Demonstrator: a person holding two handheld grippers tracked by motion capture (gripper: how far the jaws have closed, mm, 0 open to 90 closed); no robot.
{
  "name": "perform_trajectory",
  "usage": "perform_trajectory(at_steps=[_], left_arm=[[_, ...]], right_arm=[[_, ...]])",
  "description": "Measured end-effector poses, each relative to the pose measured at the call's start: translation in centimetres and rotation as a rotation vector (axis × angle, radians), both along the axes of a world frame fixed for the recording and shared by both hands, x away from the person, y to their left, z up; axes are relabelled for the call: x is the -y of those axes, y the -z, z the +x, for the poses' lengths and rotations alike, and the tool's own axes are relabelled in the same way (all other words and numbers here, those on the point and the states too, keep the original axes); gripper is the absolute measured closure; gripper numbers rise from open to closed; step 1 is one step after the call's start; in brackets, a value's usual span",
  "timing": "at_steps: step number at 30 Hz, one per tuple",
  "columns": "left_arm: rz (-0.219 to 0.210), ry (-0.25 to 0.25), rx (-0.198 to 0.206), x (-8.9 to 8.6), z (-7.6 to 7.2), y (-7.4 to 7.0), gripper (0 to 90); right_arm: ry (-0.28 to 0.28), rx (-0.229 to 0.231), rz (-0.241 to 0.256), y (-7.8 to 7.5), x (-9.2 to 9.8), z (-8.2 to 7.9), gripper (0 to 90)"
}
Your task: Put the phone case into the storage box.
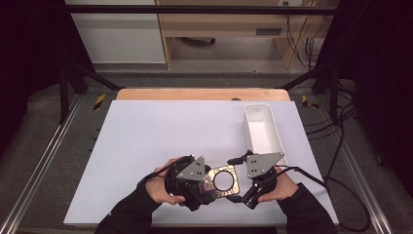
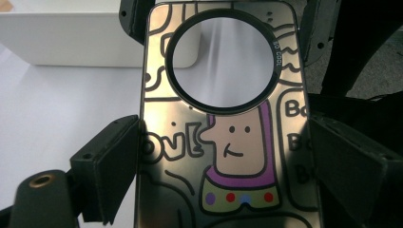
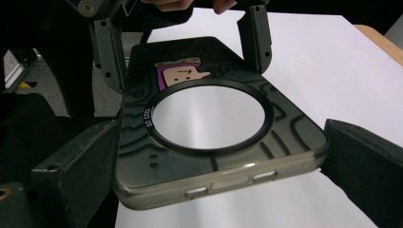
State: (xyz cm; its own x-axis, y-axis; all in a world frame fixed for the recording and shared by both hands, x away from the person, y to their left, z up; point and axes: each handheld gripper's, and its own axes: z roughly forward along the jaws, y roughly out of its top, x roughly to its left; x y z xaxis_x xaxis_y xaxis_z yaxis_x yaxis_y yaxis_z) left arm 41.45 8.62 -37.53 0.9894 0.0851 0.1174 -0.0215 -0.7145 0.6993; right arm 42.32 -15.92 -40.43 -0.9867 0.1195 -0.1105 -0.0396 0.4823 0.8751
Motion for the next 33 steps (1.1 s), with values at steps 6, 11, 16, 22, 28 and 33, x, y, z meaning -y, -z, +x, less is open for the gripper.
perform_trajectory(at_steps=[6, 11, 16, 22, 28, 33], left_arm=[[-0.003, 0.022, -0.002, 0.08, -0.08, 0.17, 11.6], [0.000, 0.030, 0.001, 0.18, -0.13, 0.31, 11.6], [-0.003, 0.043, -0.001, 0.18, -0.18, 0.40, 11.6], [0.001, 0.044, 0.006, 0.17, -0.21, 0.48, 11.6], [-0.002, 0.044, 0.001, 0.08, -0.10, 0.55, 11.5], [-0.001, 0.050, -0.006, 0.06, -0.02, 0.59, 11.5]], right_arm=[[-0.027, -0.007, 0.011, 0.18, -0.17, -0.06, 2.3], [-0.047, -0.004, 0.011, 0.37, -0.31, -0.09, 3.4], [-0.075, -0.007, 0.022, 0.45, -0.31, -0.15, 7.1], [-0.091, -0.010, 0.024, 0.55, -0.33, -0.18, 10.0], [-0.094, -0.006, 0.030, 0.62, -0.37, -0.10, 10.3], [-0.102, -0.004, 0.043, 0.60, -0.36, -0.11, 10.9]])
